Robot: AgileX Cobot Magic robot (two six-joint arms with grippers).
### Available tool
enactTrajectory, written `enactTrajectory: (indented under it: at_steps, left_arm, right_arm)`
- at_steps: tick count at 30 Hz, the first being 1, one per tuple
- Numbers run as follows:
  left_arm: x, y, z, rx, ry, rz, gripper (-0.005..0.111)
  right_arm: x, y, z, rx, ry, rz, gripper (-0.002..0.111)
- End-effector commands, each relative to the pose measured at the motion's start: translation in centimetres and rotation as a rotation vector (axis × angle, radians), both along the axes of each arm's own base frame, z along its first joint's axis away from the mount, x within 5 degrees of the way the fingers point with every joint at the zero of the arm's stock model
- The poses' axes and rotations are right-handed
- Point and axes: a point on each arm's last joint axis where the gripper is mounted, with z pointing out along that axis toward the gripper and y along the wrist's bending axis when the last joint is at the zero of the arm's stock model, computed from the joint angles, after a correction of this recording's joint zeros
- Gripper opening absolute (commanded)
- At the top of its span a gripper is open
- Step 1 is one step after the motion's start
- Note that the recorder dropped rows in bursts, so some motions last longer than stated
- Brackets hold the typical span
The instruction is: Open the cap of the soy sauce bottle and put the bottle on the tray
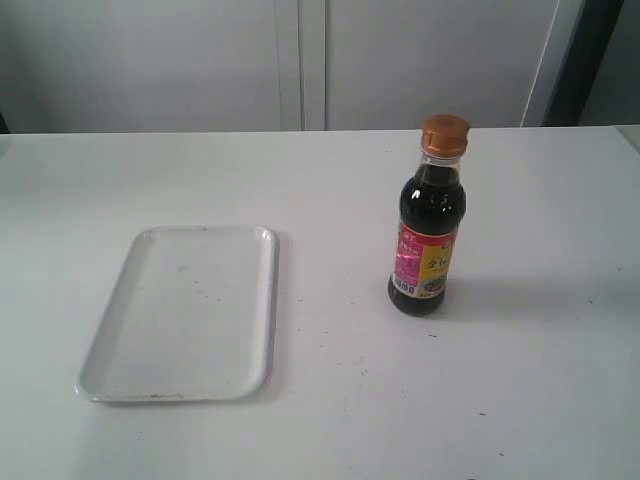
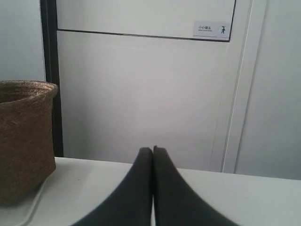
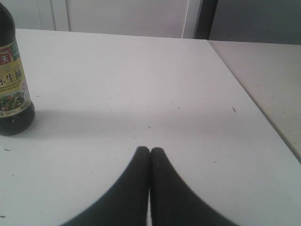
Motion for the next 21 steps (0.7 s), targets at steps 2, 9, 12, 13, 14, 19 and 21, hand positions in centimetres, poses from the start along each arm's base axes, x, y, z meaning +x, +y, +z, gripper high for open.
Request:
enactTrajectory:
  at_steps: [2,9,12,13,14,19,21]
  left_arm:
    - [4.0,-0.2,1.3,0.031,0.064,-0.058,0.0]
    - [8.8,-2.0,0.6,0.091,0.194,-0.181,0.0]
    - [10.1,-3.7,0.3,0.126,0.222,-0.255,0.0]
    - [10.4,-4.2,0.2,0.137,0.228,-0.276,0.0]
    - [10.7,-4.7,0.1,0.152,0.234,-0.298,0.0]
    - [11.8,-7.4,-1.0,0.258,0.268,-0.407,0.0]
    - [12.1,-8.3,-1.5,0.265,0.274,-0.446,0.0]
  right_arm:
    - [0.0,0.0,-0.1,-0.001,-0.005,-0.004,0.0]
    - [0.0,0.0,-0.1,-0.001,-0.005,-0.004,0.0]
    - [0.0,0.0,-0.1,-0.001,-0.005,-0.004,0.0]
    - [0.0,0.0,-0.1,-0.001,-0.005,-0.004,0.0]
    - [0.0,0.0,-0.1,-0.001,-0.005,-0.004,0.0]
    - [0.0,0.0,-0.1,-0.001,-0.005,-0.004,0.0]
    - [0.0,0.0,-0.1,-0.001,-0.005,-0.004,0.0]
